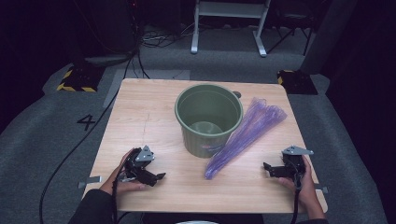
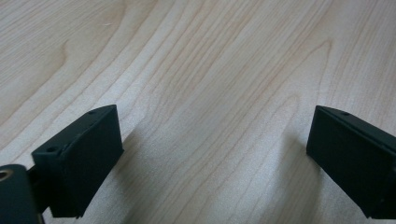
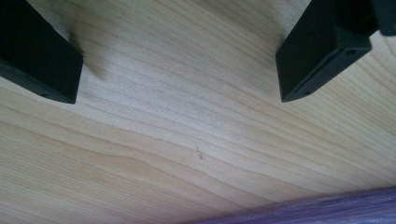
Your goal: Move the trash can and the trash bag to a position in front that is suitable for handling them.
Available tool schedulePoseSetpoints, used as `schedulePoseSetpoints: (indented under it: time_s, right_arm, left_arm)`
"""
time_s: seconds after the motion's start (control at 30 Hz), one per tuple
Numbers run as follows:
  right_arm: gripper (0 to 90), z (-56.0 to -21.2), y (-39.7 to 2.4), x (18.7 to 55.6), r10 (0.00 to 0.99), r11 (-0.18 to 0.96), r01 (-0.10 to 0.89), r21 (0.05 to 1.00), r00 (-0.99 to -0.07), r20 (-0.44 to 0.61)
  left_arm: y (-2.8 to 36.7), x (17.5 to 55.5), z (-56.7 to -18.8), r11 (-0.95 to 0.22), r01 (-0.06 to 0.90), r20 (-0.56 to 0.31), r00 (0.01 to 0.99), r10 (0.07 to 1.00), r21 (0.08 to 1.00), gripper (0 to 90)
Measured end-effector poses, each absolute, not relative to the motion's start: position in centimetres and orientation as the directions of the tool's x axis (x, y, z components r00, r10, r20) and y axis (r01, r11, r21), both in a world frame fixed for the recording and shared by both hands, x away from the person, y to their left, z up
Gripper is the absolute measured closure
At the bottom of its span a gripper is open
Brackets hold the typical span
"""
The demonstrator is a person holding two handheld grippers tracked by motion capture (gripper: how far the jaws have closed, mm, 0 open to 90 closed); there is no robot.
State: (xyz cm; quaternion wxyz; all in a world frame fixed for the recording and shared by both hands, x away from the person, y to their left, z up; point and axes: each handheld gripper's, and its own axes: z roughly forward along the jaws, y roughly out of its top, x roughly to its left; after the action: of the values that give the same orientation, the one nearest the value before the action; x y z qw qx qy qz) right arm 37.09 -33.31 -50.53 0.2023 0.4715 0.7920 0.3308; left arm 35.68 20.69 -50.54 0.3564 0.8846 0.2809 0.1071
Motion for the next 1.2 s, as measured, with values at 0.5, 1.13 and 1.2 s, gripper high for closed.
schedulePoseSetpoints:
  time_s: [0.5,1.13,1.2]
  right_arm:
    - [18.7,-50.0,-33.0,36.5,0.848,0.386,0.559,0.734,-0.528,-0.044]
    - [16.4,-44.9,-27.8,36.1,0.754,0.417,0.365,0.833,-0.650,-0.093]
    - [16.5,-44.7,-27.1,36.2,0.742,0.422,0.356,0.834,-0.664,-0.092]
  left_arm:
    - [20.8,35.5,-50.6,-0.585,0.430,-0.010,0.812,0.584,0.688,0.6]
    - [20.9,35.5,-50.6,-0.585,0.431,-0.011,0.810,0.586,0.687,0.7]
    - [20.8,35.5,-50.6,-0.584,0.431,-0.011,0.811,0.585,0.688,0.6]
